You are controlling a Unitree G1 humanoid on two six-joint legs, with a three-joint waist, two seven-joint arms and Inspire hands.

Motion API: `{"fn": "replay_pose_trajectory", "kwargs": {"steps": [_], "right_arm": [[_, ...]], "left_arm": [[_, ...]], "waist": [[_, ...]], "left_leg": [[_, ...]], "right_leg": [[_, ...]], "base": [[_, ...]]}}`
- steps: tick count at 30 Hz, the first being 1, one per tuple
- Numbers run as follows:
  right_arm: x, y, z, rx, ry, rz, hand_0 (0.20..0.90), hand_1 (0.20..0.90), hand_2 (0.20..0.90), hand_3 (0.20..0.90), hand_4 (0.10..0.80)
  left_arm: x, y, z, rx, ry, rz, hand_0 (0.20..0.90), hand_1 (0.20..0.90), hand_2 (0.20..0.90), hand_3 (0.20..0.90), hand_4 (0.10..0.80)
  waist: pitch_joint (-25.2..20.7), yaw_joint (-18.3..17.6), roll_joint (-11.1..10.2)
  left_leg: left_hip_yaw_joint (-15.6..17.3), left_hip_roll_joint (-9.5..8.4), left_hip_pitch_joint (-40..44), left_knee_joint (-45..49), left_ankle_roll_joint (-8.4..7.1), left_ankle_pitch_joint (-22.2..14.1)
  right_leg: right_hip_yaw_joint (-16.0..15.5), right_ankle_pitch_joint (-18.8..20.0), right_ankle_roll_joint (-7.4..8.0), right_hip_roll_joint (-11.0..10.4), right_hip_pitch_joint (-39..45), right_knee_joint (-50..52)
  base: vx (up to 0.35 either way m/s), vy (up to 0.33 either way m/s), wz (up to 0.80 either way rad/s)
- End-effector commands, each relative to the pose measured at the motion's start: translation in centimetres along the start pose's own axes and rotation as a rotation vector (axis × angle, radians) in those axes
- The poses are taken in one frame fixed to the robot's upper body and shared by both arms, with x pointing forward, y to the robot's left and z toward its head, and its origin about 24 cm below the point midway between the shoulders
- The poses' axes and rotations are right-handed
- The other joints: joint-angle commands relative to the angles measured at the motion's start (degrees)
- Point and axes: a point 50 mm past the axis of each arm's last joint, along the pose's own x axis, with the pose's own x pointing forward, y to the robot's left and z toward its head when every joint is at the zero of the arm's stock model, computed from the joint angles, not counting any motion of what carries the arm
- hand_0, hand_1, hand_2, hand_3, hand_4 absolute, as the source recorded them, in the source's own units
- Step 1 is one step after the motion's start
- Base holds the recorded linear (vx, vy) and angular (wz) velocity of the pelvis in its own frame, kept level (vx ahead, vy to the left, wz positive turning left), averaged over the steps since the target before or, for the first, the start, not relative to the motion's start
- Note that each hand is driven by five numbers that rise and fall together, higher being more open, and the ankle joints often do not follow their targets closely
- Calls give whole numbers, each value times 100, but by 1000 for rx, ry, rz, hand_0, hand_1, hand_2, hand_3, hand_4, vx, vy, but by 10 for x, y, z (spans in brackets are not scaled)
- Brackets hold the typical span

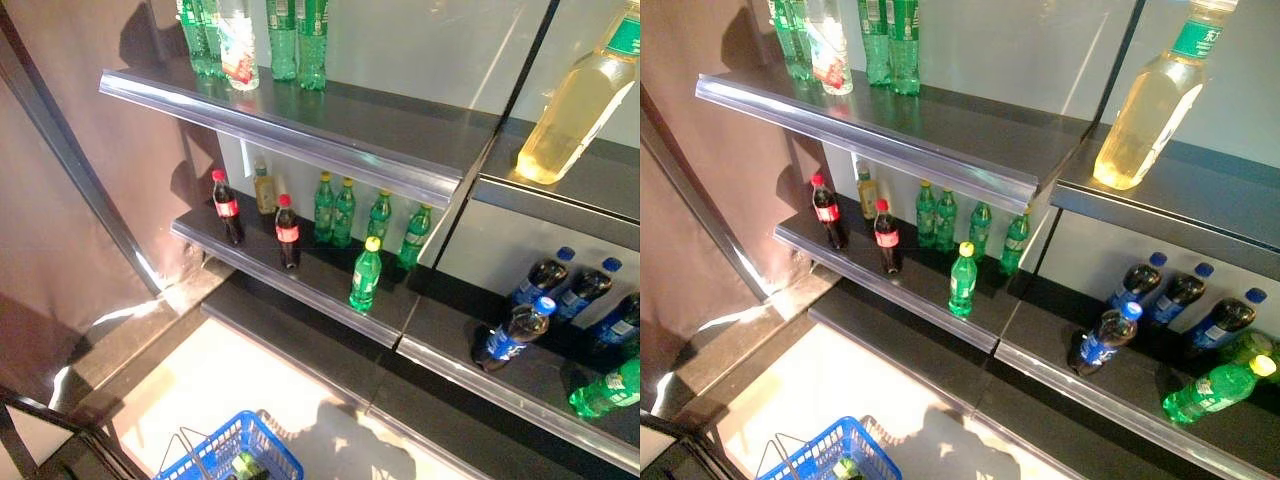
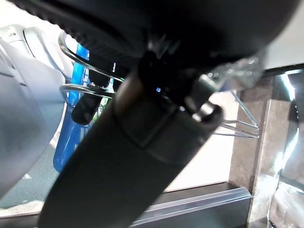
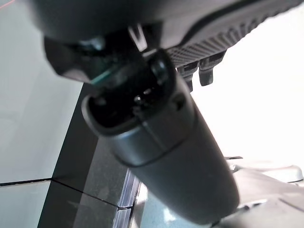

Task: Pick up the drink and place into the basket.

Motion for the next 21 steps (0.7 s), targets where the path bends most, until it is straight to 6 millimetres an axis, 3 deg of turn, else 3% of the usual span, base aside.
{"fn": "replay_pose_trajectory", "kwargs": {"steps": [1,21], "right_arm": [[2,-11,11,8,-21,-42,900,900,900,900,800],[2,-12,7,-15,0,-65,900,900,900,900,800]], "left_arm": [[3,-29,37,10,-134,-117,300,300,300,200,100],[3,-31,38,14,-150,-137,300,300,300,200,100]], "waist": [[145,71,-90],[139,104,-80]], "left_leg": [[261,-76,-212,-19,153,159],[205,-55,-213,-19,127,168]], "right_leg": [[1,-115,242,-277,262,135],[-49,-129,223,-266,275,136]], "base": [[0,0,0],[0,0,0]]}}
